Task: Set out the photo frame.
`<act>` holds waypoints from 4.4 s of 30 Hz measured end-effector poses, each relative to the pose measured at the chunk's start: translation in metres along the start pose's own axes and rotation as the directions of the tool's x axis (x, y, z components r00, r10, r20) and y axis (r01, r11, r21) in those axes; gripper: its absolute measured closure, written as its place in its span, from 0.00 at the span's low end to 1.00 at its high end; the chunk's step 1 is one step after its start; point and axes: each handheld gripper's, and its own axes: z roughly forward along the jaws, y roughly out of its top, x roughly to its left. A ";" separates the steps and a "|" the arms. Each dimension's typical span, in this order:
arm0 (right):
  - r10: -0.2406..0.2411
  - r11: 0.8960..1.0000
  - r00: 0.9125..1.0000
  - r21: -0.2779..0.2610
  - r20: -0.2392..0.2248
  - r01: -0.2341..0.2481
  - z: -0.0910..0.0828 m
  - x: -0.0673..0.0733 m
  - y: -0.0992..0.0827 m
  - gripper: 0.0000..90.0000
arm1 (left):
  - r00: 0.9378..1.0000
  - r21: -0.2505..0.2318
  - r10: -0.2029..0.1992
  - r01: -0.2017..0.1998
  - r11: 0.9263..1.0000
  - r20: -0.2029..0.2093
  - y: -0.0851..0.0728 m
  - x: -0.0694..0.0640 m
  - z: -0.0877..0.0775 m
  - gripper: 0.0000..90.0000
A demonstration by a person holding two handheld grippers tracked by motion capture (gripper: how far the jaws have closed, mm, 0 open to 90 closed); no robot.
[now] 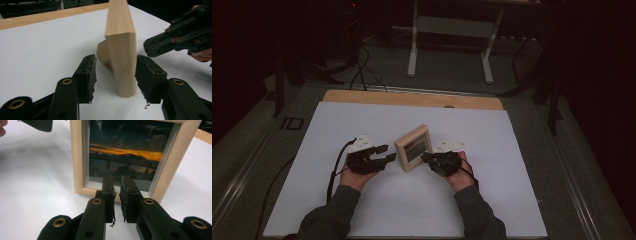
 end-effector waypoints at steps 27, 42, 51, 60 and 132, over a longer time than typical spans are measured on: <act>0.036 0.999 0.998 -0.018 0.054 -0.035 -0.007 -0.013 0.000 0.78 | 0.998 0.014 -0.030 0.031 0.999 -0.047 0.010 -0.013 0.033 0.59; 0.067 0.997 0.993 -0.031 0.092 -0.065 -0.009 -0.027 0.001 0.74 | 0.999 0.018 -0.047 0.047 0.999 -0.007 0.010 -0.010 0.034 0.63; 0.070 0.997 0.992 -0.044 0.102 -0.066 -0.010 -0.030 0.006 0.71 | 1.000 0.036 -0.004 0.004 0.999 -0.004 0.014 -0.011 0.034 0.65; 0.071 0.996 0.992 -0.054 0.106 -0.065 -0.010 -0.032 0.007 0.68 | 0.998 0.042 0.032 -0.030 0.999 -0.052 0.016 -0.016 0.035 0.64; 0.064 0.993 0.997 -0.100 0.039 -0.060 -0.014 -0.032 0.010 0.40 | 0.997 -0.006 0.082 -0.081 0.997 0.011 0.013 -0.015 0.043 0.66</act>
